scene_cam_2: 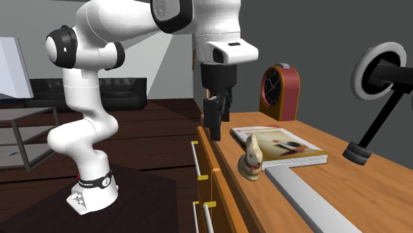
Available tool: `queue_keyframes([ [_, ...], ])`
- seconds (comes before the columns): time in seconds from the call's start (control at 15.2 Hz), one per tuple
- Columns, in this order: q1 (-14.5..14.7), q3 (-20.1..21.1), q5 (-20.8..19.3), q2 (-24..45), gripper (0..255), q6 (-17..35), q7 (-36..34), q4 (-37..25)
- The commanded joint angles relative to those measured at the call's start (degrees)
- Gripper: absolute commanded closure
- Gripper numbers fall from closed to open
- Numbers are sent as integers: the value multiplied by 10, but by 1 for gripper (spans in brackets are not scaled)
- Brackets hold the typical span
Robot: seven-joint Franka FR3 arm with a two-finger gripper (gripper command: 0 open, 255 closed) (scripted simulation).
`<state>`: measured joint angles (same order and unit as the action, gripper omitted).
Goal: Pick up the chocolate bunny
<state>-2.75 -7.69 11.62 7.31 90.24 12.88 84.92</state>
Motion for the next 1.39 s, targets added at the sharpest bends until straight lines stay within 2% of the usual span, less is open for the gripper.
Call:
queue_keyframes([
  [0.0, -10, -5, 16, 54, 0, -24, 10, -78],
  [0.26, -39, -4, 51, 182, 0, -92, 12, -274],
  [0.73, -30, -4, 45, 153, 0, -23, 26, -173],
  [0.86, -30, -5, 45, 151, 0, -17, 27, -166],
  [0.92, -30, -5, 45, 151, 255, -18, 27, -167],
  [1.32, -29, -5, 45, 150, 255, -18, 27, -165],
])
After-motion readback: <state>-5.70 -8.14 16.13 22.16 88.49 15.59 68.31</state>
